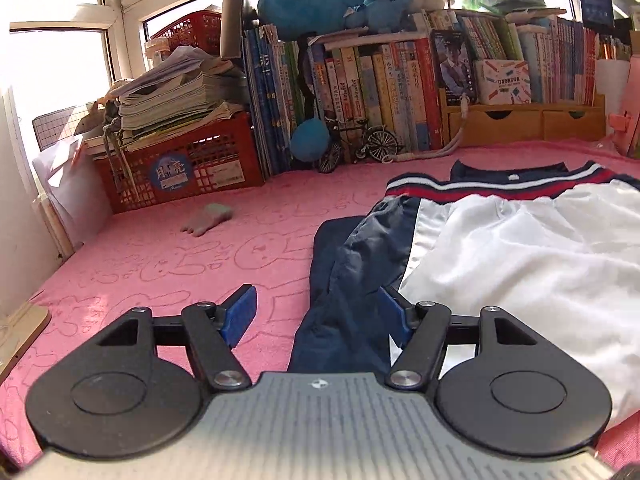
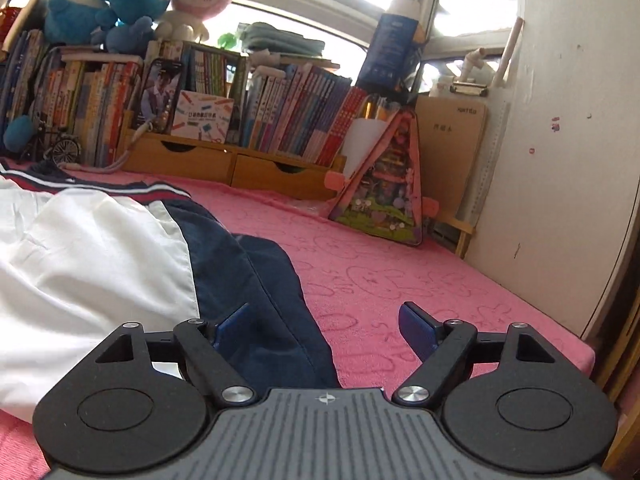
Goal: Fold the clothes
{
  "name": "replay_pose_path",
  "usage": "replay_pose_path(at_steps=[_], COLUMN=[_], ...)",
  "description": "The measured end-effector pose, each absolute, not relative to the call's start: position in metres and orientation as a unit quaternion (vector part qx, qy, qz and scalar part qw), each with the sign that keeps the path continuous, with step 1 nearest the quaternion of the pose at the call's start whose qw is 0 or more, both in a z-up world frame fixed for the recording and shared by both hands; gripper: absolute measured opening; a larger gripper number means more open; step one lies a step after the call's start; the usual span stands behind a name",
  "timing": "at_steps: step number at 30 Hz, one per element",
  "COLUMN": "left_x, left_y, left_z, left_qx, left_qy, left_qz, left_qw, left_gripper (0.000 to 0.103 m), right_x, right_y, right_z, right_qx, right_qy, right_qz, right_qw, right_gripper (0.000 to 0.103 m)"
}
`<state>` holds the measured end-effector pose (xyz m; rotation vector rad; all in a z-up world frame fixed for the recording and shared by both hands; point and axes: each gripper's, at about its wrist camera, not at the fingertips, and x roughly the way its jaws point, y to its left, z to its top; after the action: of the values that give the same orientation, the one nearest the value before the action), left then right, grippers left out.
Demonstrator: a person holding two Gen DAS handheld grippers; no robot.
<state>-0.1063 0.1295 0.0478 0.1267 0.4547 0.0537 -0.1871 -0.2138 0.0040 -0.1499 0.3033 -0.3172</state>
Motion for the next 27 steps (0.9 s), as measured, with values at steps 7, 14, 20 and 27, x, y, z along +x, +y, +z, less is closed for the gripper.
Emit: replay_pose_path(at_steps=[7, 14, 20, 27], left_x=[-0.032, 0.023, 0.031, -0.033], left_y=[0.061, 0.079, 0.115, 0.098], left_z=[0.063, 0.014, 0.007, 0.047], left_qx=[0.075, 0.084, 0.011, 0.011], left_qy=[0.208, 0.282, 0.322, 0.265], left_qz=[-0.065, 0.002, 0.01, -0.04], left_qw=[0.973, 0.956, 0.947, 0.963], left_gripper=[0.068, 0.073, 0.085, 0.081], right_x=[-0.078, -0.028, -0.013, -0.084], right_y=[-0.196, -0.201, -0.244, -0.229], right_z=[0.055, 0.022, 0.0, 0.034], right_qx=[0.149, 0.077, 0.075, 0.011], right_qy=[0.225, 0.29, 0.32, 0.219], right_qz=[0.142, 0.018, -0.1, -0.134], right_qw=[0.952, 0.954, 0.939, 0.967], right_gripper=[0.087, 0.083, 0.082, 0.081])
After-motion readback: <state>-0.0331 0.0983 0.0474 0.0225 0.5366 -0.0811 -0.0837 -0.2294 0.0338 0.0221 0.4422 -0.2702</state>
